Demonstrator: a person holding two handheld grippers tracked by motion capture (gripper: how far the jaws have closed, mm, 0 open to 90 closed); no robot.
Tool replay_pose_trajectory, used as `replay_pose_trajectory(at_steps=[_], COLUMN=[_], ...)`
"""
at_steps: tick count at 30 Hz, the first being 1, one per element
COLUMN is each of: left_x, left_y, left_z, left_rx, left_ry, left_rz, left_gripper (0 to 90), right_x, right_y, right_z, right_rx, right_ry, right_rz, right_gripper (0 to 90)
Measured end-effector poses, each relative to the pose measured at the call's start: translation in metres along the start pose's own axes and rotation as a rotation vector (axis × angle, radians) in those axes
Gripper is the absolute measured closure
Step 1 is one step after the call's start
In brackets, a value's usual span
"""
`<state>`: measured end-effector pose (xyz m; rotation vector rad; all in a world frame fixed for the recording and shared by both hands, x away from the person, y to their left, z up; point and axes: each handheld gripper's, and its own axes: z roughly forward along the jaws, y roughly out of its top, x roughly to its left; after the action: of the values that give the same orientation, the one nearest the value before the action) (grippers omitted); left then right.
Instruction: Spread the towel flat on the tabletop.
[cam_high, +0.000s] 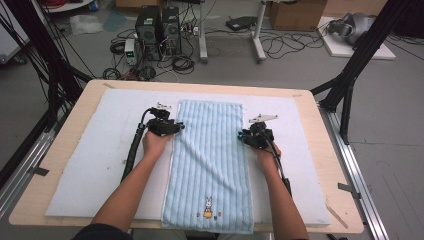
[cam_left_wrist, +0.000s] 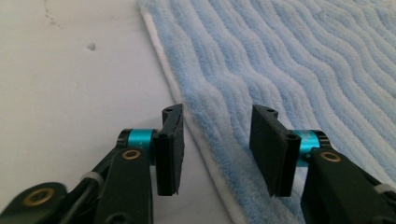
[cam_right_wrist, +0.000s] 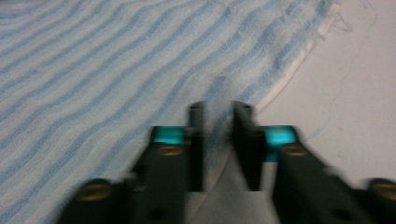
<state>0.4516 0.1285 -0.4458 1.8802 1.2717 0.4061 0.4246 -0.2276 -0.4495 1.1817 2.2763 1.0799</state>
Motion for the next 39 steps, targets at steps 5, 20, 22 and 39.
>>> replay_pose_trajectory(at_steps=[5, 20, 22, 39], left_x=[-0.001, 0.007, 0.006, -0.003], left_y=[-0.004, -0.039, -0.04, -0.04], left_z=[-0.012, -0.064, -0.071, -0.094], left_rx=[-0.046, -0.259, -0.258, -0.328], left_ry=[-0.011, -0.218, -0.218, -0.19], left_rz=[0.004, 0.114, 0.079, 0.029], left_gripper=[52.5, 50.1, 40.4, 17.4], right_x=[0.0, 0.0, 0.002, 0.016], right_y=[0.0, -0.025, -0.032, -0.046], right_z=[0.001, -0.076, -0.087, -0.113], right_rx=[-0.001, -0.149, -0.158, -0.207], right_ry=[-0.164, -0.078, -0.055, 0.009], right_rz=[0.004, 0.09, 0.073, -0.03], right_gripper=[76.9, 33.4, 29.1, 11.9])
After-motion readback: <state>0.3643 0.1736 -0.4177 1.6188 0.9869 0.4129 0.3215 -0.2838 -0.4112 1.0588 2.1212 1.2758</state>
